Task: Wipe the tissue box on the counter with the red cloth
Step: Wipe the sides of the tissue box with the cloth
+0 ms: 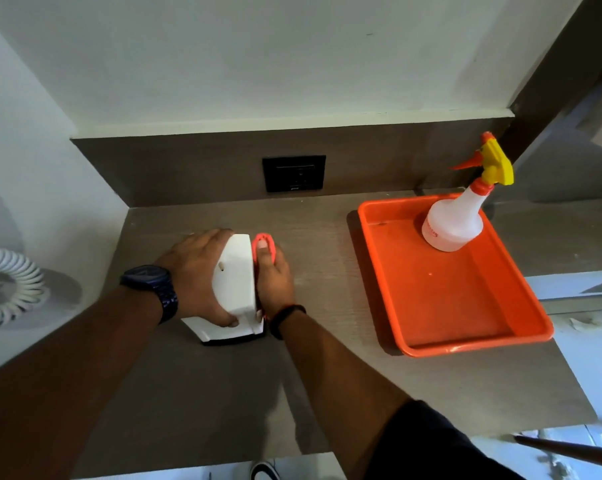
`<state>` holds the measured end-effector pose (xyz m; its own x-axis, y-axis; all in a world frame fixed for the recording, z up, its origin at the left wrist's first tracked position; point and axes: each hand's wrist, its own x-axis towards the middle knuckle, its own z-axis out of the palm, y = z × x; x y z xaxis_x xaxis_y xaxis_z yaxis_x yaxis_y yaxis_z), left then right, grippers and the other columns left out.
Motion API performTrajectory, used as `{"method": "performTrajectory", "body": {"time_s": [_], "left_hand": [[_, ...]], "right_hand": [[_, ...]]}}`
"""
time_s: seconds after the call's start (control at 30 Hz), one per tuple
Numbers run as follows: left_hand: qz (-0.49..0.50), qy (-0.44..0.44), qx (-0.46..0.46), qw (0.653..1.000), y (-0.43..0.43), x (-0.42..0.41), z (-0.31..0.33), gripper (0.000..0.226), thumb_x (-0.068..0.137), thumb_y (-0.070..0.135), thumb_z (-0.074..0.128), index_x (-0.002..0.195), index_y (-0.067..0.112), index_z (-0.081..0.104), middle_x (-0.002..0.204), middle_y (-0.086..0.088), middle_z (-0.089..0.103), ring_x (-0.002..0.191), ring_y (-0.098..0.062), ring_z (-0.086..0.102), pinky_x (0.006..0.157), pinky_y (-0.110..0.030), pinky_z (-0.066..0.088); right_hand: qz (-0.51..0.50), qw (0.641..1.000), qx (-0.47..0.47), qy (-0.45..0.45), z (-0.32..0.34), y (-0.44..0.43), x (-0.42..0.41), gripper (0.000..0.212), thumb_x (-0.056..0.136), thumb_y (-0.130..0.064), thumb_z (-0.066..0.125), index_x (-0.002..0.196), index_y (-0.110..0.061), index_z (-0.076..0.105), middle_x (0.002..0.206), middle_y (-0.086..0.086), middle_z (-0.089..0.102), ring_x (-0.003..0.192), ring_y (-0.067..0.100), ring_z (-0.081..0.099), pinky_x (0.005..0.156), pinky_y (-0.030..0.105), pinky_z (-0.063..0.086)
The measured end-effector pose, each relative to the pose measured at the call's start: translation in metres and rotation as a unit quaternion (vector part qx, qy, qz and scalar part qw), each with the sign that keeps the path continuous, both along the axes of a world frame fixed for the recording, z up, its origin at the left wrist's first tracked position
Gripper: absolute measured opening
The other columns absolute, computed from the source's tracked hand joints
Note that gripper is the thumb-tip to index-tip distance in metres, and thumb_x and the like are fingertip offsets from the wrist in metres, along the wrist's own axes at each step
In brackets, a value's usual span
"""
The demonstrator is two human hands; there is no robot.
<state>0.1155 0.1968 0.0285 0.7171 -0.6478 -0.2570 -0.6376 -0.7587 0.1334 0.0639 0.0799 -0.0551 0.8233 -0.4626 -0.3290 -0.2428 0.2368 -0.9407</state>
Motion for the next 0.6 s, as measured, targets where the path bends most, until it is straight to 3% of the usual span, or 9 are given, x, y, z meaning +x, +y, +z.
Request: {"method": "performTrajectory", "body": {"time_s": [0.13, 0.3, 0.43, 0.53, 0.6], "left_hand": [[-0.004, -0.006, -0.010, 1.000, 0.001, -0.001, 0.000, 0.139, 0.028, 0.064, 0.082, 0.143, 0.017, 0.019, 0.147, -0.006, 0.036, 0.130, -0.029, 0.036, 0.109, -0.041, 0.031], [0.001, -0.001, -0.031, 1.000, 0.003, 0.002, 0.000, 0.134, 0.026, 0.070, 0.075, 0.139, 0.020, 0.025, 0.137, -0.002, 0.045, 0.118, -0.025, 0.046, 0.100, -0.040, 0.040], [0.004, 0.005, -0.038, 0.999, 0.003, 0.004, -0.003, 0.133, 0.023, 0.070, 0.075, 0.138, 0.022, 0.026, 0.136, -0.002, 0.046, 0.117, -0.025, 0.046, 0.101, -0.042, 0.040], [0.003, 0.006, -0.032, 0.999, 0.003, 0.002, -0.003, 0.137, 0.025, 0.067, 0.078, 0.141, 0.020, 0.022, 0.144, -0.005, 0.039, 0.128, -0.027, 0.038, 0.108, -0.043, 0.034], [0.003, 0.005, -0.032, 0.999, 0.003, 0.002, -0.003, 0.139, 0.024, 0.067, 0.077, 0.142, 0.020, 0.021, 0.146, -0.005, 0.037, 0.130, -0.027, 0.037, 0.109, -0.042, 0.033]], "right_hand": [[-0.018, 1.000, -0.004, 0.001, -0.009, 0.016, -0.029, 0.037, 0.087, -0.064, 0.047, 0.108, -0.039, 0.064, 0.110, -0.008, 0.071, 0.109, 0.017, 0.066, 0.101, 0.048, 0.051], [-0.017, 0.996, -0.046, -0.074, 0.009, 0.012, -0.021, 0.034, 0.087, -0.062, 0.046, 0.105, -0.039, 0.063, 0.109, -0.003, 0.071, 0.105, 0.017, 0.067, 0.095, 0.046, 0.056], [0.007, 0.998, -0.043, -0.035, 0.013, -0.001, 0.003, 0.019, 0.095, -0.053, 0.047, 0.101, -0.040, 0.060, 0.108, -0.010, 0.066, 0.111, 0.017, 0.062, 0.106, 0.047, 0.048], [0.006, 1.000, -0.018, 0.005, 0.008, 0.000, -0.002, 0.031, 0.096, -0.053, 0.047, 0.116, -0.034, 0.062, 0.105, -0.011, 0.064, 0.111, 0.016, 0.060, 0.108, 0.044, 0.046], [-0.009, 1.000, -0.017, 0.023, 0.003, 0.006, -0.015, 0.032, 0.092, -0.059, 0.047, 0.110, -0.038, 0.064, 0.104, -0.011, 0.065, 0.108, 0.017, 0.062, 0.104, 0.043, 0.048]]}}
